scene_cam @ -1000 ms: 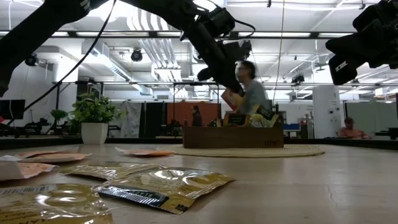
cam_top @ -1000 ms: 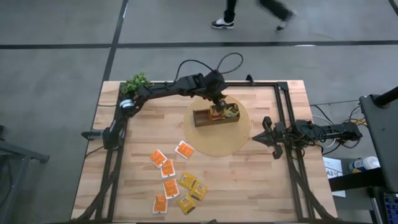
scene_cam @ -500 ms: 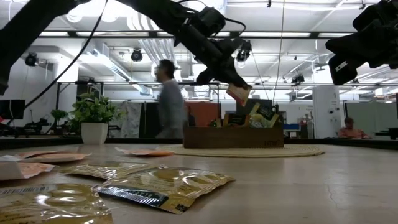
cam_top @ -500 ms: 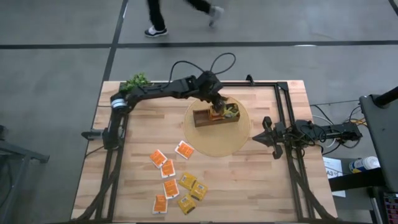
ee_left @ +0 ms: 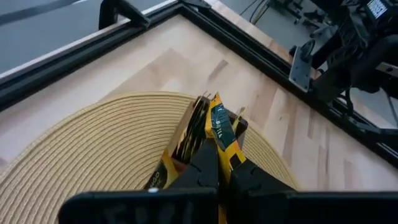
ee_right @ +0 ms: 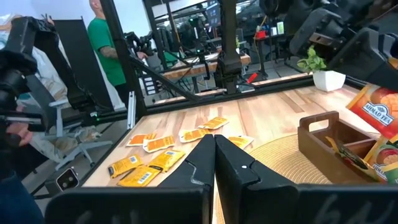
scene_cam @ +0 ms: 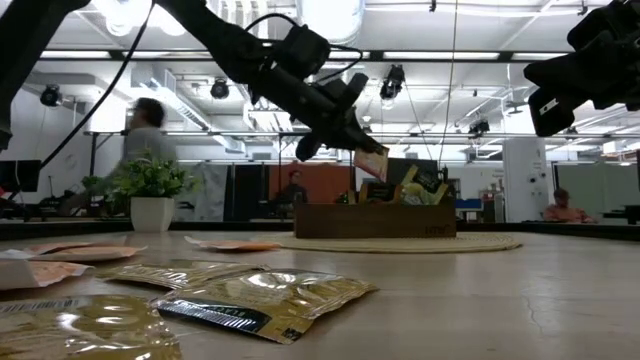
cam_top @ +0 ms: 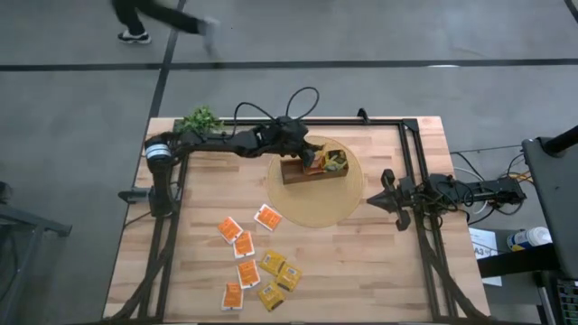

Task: Pick & Place Tea
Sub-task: Put the orange tea bag into the middle section of the wooden organizer

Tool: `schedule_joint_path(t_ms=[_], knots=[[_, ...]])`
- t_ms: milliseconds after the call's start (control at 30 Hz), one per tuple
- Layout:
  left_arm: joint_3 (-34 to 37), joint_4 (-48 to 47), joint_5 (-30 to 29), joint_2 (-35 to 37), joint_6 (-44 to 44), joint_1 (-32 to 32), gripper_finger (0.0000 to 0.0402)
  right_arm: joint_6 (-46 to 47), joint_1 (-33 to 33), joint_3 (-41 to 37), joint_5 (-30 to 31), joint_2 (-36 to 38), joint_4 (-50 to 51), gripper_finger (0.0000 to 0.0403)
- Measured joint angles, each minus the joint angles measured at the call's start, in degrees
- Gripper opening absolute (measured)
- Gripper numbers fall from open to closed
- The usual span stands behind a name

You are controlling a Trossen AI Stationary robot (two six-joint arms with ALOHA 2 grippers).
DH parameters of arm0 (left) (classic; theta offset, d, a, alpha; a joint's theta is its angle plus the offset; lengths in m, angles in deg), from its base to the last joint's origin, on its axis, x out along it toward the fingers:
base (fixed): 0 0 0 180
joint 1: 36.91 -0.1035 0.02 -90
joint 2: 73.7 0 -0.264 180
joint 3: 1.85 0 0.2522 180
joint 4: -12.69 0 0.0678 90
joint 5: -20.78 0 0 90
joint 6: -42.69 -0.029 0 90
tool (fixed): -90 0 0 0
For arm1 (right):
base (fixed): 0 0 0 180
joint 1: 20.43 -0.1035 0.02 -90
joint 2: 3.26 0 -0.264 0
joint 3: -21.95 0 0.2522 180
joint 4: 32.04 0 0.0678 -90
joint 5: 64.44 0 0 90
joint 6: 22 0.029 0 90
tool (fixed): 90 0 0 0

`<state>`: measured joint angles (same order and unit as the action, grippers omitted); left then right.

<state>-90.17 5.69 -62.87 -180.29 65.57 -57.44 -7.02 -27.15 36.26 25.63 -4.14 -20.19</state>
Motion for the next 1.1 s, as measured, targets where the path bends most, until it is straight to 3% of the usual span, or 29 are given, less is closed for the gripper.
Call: schedule_joint_path(t_ms=[567,1100], knots=[[10.20,16.27,-1.51,-0.60,0.76,-0.37,0.0000,0.00,0.02,-0.02,0.00,0.00,0.00,0.0008],[9.77,22.48,-1.36,-5.80,-0.43,-0.39,0.0000,0.02,0.01,0.00,-0.02,0.00,0.00,0.0008]])
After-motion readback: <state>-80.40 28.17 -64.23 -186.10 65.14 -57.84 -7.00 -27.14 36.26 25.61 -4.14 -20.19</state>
